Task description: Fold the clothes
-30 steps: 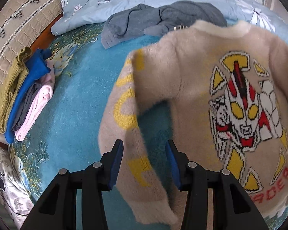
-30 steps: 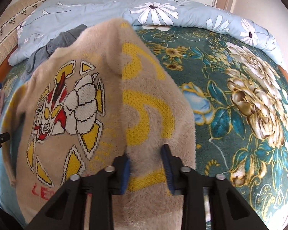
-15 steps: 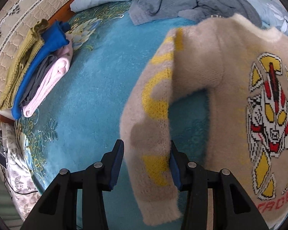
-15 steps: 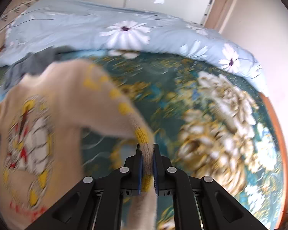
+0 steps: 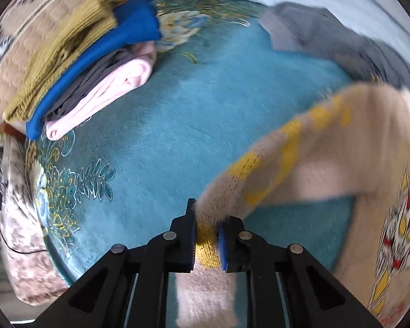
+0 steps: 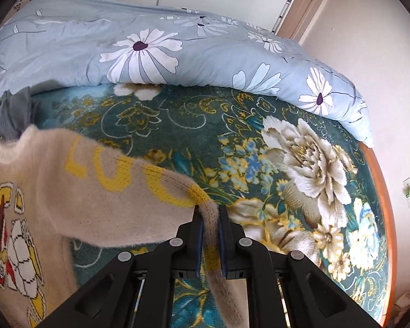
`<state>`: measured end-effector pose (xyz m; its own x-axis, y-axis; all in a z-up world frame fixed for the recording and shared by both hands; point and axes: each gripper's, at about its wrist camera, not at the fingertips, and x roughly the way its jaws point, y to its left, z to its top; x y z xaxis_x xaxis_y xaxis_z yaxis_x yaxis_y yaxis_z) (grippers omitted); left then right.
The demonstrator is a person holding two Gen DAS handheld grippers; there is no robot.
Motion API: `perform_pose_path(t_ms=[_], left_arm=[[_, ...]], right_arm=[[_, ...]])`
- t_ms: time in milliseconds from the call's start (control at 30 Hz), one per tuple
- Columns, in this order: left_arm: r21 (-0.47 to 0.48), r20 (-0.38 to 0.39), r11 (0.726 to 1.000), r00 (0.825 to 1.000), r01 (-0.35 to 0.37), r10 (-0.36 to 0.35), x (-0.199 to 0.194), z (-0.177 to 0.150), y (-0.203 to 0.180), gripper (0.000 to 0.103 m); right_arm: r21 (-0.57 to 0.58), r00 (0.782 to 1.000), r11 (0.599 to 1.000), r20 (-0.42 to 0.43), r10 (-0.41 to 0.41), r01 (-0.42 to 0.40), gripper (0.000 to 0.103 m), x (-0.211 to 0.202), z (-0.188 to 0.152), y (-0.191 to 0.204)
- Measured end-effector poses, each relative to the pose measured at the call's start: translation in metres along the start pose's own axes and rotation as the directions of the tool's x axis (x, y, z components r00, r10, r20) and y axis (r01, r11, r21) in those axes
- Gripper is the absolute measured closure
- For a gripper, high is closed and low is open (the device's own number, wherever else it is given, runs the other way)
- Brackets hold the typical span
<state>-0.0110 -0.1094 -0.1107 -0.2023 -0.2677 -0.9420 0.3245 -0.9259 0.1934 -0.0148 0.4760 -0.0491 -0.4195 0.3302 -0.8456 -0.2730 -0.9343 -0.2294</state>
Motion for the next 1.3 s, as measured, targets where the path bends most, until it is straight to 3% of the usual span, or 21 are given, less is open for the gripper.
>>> perform_pose_path(t_ms=[133, 233, 267, 300, 500, 700, 800, 867, 933, 1033, 1100, 1233, 1300], left_arm=[[-0.007, 0.030, 1.000, 1.000, -0.004, 0.004, 0.005, 0.014, 0.003, 0.090], [-0.025, 0.058, 1.000, 0.998, 0.010, -0.008, 0.009, 0.026, 0.009, 0.090], [-0.031, 0.065, 0.999, 0.998, 0.018, -0.016, 0.011, 0.030, 0.012, 0.090], [-0.034, 0.072, 0.999, 0.997, 0.027, -0.024, 0.012, 0.034, 0.014, 0.089], [-0.064, 0.091, 0.995, 0.993, 0.076, -0.070, 0.024, 0.050, 0.020, 0.086], [-0.223, 0.083, 0.963, 0.987, 0.150, -0.134, 0.026, 0.053, 0.040, 0.068], [-0.264, 0.122, 0.950, 0.982, 0.169, -0.141, 0.012, 0.048, 0.047, 0.062], [-0.280, 0.158, 0.939, 0.974, 0.200, -0.161, -0.001, 0.043, 0.050, 0.058], [-0.252, 0.206, 0.924, 0.949, 0.286, -0.237, -0.015, 0.038, 0.047, 0.055], [-0.157, 0.266, 0.933, 0.924, 0.323, -0.275, -0.034, 0.031, 0.032, 0.055], [-0.088, 0.283, 0.942, 0.914, 0.325, -0.289, -0.043, 0.027, 0.021, 0.055], [0.031, 0.293, 0.934, 0.890, 0.356, -0.349, -0.061, 0.017, 0.002, 0.055], [0.085, 0.290, 0.924, 0.877, 0.374, -0.382, -0.068, 0.011, -0.006, 0.055]], right_arm=[[0.010, 1.000, 1.000, -0.007, 0.029, -0.029, 0.086, 0.000, 0.006, -0.005], [0.051, 0.998, 0.997, 0.023, 0.053, -0.054, 0.064, -0.012, 0.007, -0.015], [0.073, 0.998, 0.995, 0.038, 0.059, -0.062, 0.050, -0.018, 0.007, -0.020], [0.098, 0.997, 0.993, 0.051, 0.064, -0.069, 0.048, -0.023, 0.008, -0.025], [0.241, 0.991, 0.962, 0.068, 0.117, -0.130, 0.048, -0.042, 0.008, -0.043], [0.216, 0.982, 0.958, 0.035, 0.186, -0.189, 0.048, -0.042, -0.016, -0.015], [0.228, 0.964, 0.938, 0.024, 0.264, -0.263, 0.048, -0.037, -0.031, 0.004], [0.268, 0.930, 0.892, 0.042, 0.366, -0.363, 0.048, -0.036, -0.039, 0.014], [0.306, 0.887, 0.835, 0.081, 0.455, -0.457, 0.048, -0.038, -0.045, 0.021], [0.323, 0.827, 0.763, 0.152, 0.542, -0.560, 0.041, -0.048, -0.048, 0.029], [0.334, 0.789, 0.716, 0.201, 0.581, -0.613, 0.039, -0.057, -0.051, 0.030], [0.343, 0.711, 0.624, 0.303, 0.634, -0.702, 0.039, -0.070, -0.060, 0.025], [0.355, 0.698, 0.602, 0.321, 0.640, -0.715, 0.037, -0.070, -0.064, 0.019]])
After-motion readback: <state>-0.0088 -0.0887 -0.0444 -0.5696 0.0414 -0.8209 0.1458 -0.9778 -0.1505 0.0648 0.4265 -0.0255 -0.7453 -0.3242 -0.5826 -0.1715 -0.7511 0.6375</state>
